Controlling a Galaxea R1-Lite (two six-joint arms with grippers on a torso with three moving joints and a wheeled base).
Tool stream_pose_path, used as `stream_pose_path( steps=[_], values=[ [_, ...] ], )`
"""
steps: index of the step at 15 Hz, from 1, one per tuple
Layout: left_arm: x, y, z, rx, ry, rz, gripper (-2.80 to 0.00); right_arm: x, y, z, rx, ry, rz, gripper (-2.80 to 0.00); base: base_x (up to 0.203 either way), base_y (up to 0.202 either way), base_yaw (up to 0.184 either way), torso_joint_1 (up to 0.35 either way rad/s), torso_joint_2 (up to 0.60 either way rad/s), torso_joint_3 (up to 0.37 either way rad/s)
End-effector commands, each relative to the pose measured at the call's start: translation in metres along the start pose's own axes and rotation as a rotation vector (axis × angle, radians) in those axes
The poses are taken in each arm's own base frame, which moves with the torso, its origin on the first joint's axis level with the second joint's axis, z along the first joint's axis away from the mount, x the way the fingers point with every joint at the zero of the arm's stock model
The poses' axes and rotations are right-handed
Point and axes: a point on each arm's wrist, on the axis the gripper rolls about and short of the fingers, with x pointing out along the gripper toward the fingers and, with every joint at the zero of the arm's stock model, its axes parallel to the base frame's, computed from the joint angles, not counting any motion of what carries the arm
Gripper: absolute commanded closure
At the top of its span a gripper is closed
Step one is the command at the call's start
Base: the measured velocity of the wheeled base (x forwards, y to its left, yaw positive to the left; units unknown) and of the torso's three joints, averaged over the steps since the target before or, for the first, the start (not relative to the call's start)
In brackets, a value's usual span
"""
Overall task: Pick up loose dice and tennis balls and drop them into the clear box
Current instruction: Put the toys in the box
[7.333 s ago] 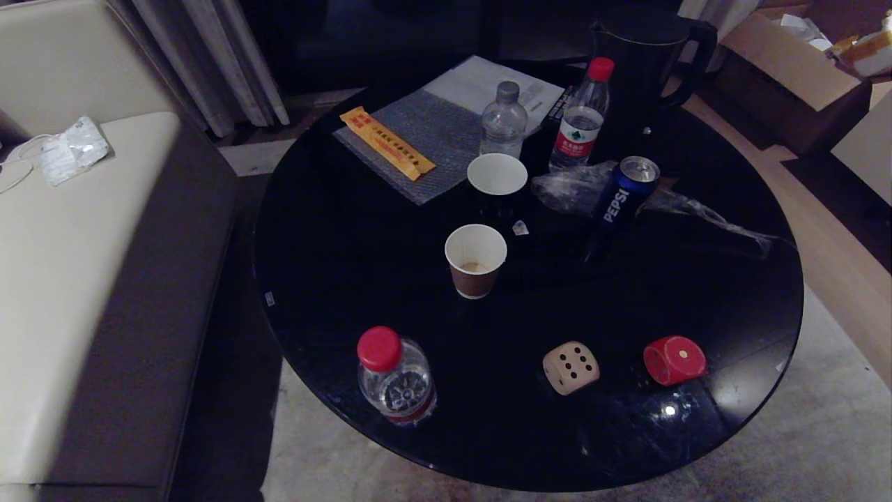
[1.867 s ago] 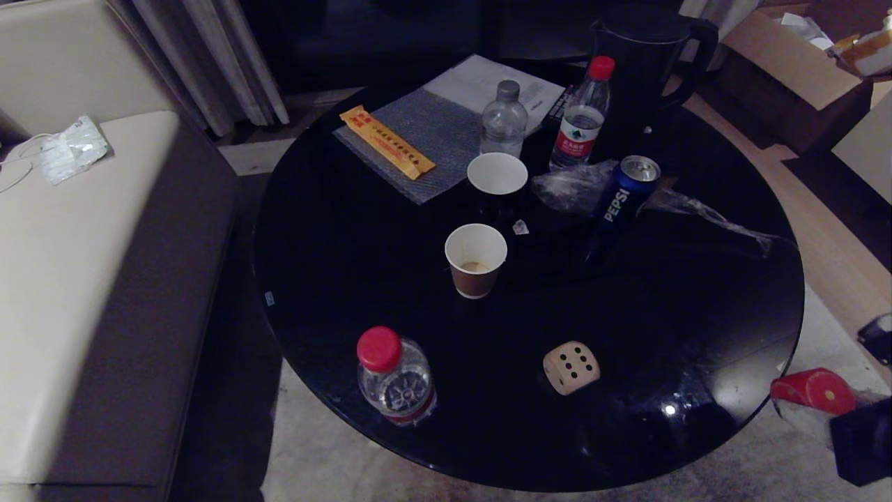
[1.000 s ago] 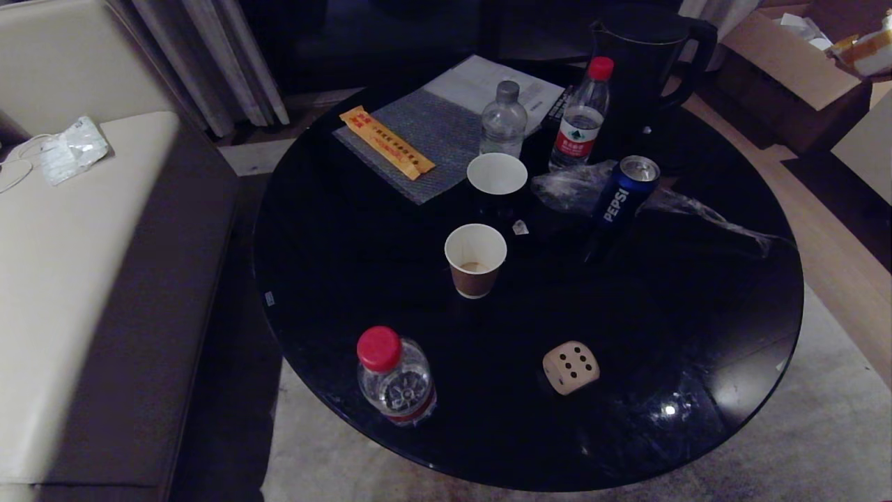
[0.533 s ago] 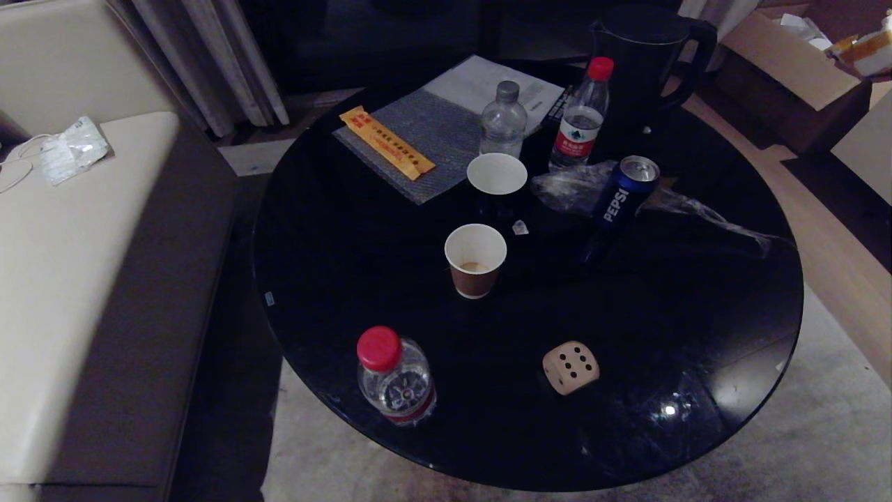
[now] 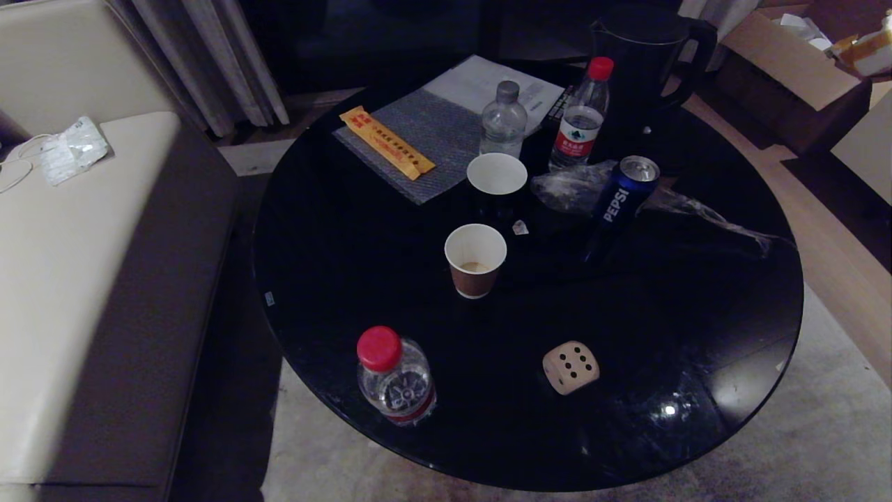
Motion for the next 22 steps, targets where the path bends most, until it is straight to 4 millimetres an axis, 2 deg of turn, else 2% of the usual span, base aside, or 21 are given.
stream_pose_path(
  steps=[1, 5, 22],
  values=[
    [0.0002, 0.0000, -0.0003, 0.005, 0.002, 0.000, 0.00, 0.0002, 0.0000, 0.0001, -0.001, 0.004, 0.001, 0.00, 0.000, 0.000, 0.000, 0.000, 0.00, 0.000],
    [0.0002, 0.0001, -0.0005, 0.005, 0.004, 0.000, 0.00, 0.0001, 0.0000, 0.0000, 0.000, 0.003, 0.000, 0.00, -0.035, 0.000, 0.000, 0.002, 0.00, 0.001],
    [0.0002, 0.0000, -0.0003, 0.003, 0.002, -0.001, 0.00, 0.0002, 0.0000, 0.0002, -0.001, 0.003, 0.001, 0.00, -0.183, 0.000, -0.001, 0.002, 0.00, 0.002]
  ],
)
